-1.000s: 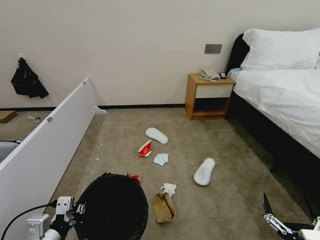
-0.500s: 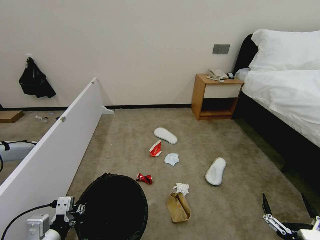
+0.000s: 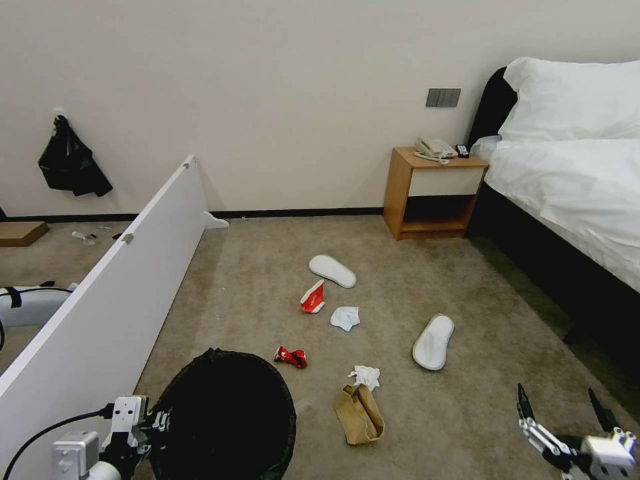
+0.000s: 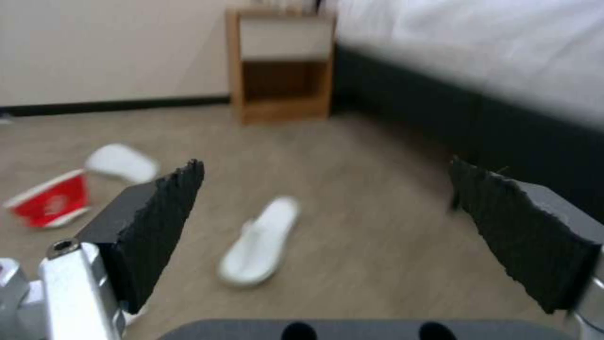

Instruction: Pick up the trash bin, then pick up the garbage from the floor and place it into the trash bin.

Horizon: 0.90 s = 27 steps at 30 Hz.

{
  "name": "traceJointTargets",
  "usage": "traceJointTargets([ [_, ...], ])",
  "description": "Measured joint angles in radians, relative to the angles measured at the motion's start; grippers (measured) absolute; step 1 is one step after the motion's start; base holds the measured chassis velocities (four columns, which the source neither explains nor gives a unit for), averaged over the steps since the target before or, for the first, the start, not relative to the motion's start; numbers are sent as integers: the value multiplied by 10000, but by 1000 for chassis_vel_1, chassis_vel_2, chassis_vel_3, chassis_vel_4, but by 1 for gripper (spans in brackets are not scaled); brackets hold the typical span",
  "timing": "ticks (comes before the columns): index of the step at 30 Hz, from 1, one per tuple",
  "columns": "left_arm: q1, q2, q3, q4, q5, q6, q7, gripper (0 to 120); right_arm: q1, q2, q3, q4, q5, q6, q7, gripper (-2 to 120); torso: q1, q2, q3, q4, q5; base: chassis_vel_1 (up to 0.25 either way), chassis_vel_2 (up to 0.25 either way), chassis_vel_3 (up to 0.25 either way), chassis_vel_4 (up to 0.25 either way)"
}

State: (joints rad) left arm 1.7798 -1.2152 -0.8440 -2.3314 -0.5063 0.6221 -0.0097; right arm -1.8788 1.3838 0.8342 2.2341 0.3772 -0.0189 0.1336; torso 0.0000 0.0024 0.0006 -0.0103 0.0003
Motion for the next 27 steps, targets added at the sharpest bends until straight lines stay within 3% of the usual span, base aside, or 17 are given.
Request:
traceJointTargets([
  [1, 0, 0, 0, 0, 0, 0, 0, 3, 0, 0, 0, 0, 0, 0, 0, 100, 0, 0, 0, 0, 0, 0, 0, 0, 0],
  [3, -64, 6, 27, 0, 17, 29, -27, 3, 530, -334, 200, -274, 1624, -1134, -282, 100, 0, 0, 0, -10, -2, 0, 0, 0, 0],
  [6, -19, -30, 24, -13, 22, 40, -34, 3, 793, -553, 211, -478, 2095, -1466, -370, 100, 0, 0, 0, -7, 0, 0, 0, 0, 0],
  [8, 132, -142, -46, -88, 75, 43, -44, 3, 1354, -1289, -23, -1087, 3252, -2421, -531, 100, 0, 0, 0, 1, 0, 0, 0, 0, 0],
  [11, 187, -223, -82, -133, 119, 44, -58, 3, 1634, -1760, -247, -1569, 3198, -2755, -667, 100, 0, 0, 0, -2, 0, 0, 0, 0, 0],
  [13, 290, -365, -97, -227, 199, 45, -62, 3, 2036, -2549, -703, -2325, 2889, -3028, -733, 100, 0, 0, 1, -3, 1, 0, 0, 0, 0],
  [18, 542, -627, -140, -364, 405, 45, -63, 3, 2806, -3580, -1685, -3584, 2423, -2927, -807, 100, 0, -1, 1, -5, 0, 0, 0, 0, 0],
  [22, 709, -796, -202, -439, 513, 45, -63, 3, 3564, -3886, -2340, -4117, 2797, -3347, -841, 100, 0, 0, 1, -5, -1, 0, 0, 0, 0],
  [24, 850, -994, -263, -518, 632, 41, -72, 3, 4473, -3840, -2868, -4516, 3271, -4467, -1126, 100, 0, 0, 1, -1, -2, 0, 0, 0, 0],
  [27, 940, -1183, -295, -608, 715, 39, -75, 3, 5171, -3645, -3355, -4925, 3876, -4953, -1521, 100, 0, 0, 1, -3, -4, 0, 0, 0, 0],
])
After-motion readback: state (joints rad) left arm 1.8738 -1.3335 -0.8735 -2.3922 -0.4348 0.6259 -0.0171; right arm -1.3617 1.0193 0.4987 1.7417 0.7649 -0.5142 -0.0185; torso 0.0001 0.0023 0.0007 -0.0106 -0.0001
